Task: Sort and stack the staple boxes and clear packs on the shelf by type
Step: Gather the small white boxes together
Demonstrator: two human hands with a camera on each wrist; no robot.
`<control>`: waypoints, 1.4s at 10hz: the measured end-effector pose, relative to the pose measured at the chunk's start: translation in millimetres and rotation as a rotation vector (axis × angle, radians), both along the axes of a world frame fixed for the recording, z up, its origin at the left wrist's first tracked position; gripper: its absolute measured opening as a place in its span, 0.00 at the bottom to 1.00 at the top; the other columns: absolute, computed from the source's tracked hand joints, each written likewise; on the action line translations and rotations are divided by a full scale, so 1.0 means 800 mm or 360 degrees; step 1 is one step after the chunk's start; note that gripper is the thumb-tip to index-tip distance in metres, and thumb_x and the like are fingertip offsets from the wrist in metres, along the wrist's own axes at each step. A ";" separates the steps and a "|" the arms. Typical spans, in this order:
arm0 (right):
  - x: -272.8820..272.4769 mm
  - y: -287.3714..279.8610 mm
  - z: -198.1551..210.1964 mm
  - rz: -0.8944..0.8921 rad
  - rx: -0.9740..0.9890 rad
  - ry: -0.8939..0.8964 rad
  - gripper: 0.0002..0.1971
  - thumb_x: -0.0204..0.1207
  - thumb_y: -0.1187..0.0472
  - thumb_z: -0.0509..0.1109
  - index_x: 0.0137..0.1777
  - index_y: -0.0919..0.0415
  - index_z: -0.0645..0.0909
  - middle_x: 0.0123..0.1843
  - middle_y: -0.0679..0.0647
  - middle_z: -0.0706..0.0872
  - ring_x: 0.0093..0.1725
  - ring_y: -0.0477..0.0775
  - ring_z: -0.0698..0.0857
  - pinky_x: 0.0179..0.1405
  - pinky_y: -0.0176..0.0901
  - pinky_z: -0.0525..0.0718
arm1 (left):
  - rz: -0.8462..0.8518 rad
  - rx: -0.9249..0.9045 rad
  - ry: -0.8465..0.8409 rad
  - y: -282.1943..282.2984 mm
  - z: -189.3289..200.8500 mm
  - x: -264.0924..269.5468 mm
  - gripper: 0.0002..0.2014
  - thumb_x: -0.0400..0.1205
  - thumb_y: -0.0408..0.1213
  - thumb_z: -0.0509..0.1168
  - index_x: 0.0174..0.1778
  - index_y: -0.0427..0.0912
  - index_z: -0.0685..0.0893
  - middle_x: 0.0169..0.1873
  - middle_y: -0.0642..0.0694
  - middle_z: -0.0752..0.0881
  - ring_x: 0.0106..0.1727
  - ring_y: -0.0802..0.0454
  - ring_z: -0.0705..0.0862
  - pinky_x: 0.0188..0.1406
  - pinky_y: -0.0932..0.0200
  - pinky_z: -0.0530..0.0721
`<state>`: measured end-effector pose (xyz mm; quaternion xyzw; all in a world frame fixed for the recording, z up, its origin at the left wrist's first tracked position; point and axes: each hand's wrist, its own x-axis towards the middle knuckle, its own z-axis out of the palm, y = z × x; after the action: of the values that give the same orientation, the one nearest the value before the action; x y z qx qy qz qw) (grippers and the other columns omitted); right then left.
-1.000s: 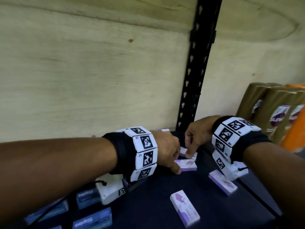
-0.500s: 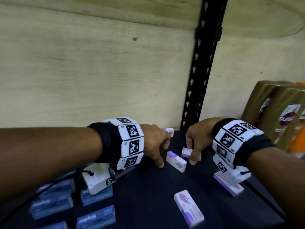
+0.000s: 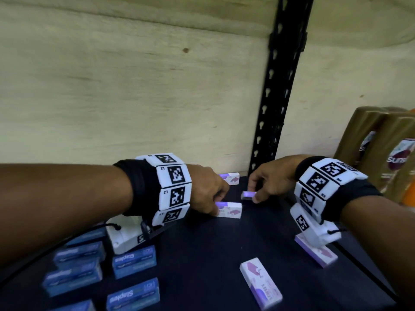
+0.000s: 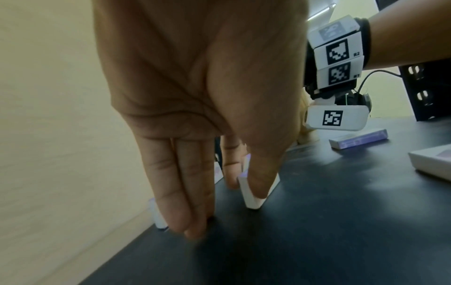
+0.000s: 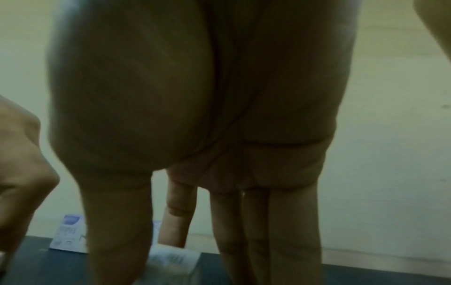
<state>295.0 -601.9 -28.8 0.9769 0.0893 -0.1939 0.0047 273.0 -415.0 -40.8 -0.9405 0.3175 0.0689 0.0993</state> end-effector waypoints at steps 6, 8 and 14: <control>0.004 0.005 -0.001 -0.0054 -0.0018 -0.0128 0.08 0.80 0.59 0.71 0.57 0.55 0.82 0.37 0.43 0.80 0.27 0.37 0.80 0.13 0.21 0.71 | 0.0450 0.0055 0.0239 0.030 0.008 0.033 0.18 0.81 0.52 0.67 0.57 0.41 0.85 0.38 0.49 0.92 0.21 0.61 0.81 0.34 0.65 0.82; 0.006 0.005 -0.002 -0.0059 0.0136 -0.0181 0.10 0.80 0.54 0.72 0.59 0.51 0.78 0.42 0.44 0.80 0.32 0.40 0.77 0.16 0.22 0.73 | 0.0553 -0.0178 0.0497 0.029 0.013 0.037 0.18 0.85 0.40 0.65 0.65 0.30 0.81 0.25 0.48 0.88 0.18 0.61 0.82 0.13 0.73 0.75; 0.022 0.021 -0.003 0.0062 -0.0141 -0.0146 0.13 0.81 0.48 0.70 0.61 0.48 0.75 0.37 0.44 0.79 0.29 0.40 0.75 0.15 0.25 0.71 | 0.0511 -0.0225 0.0542 0.027 0.008 0.046 0.16 0.84 0.33 0.68 0.64 0.27 0.80 0.13 0.53 0.81 0.14 0.62 0.80 0.11 0.73 0.74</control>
<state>312.3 -585.2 -31.0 0.9817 0.0992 -0.1525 0.0558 309.9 -393.0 -34.7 -0.9583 0.1801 0.2191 -0.0339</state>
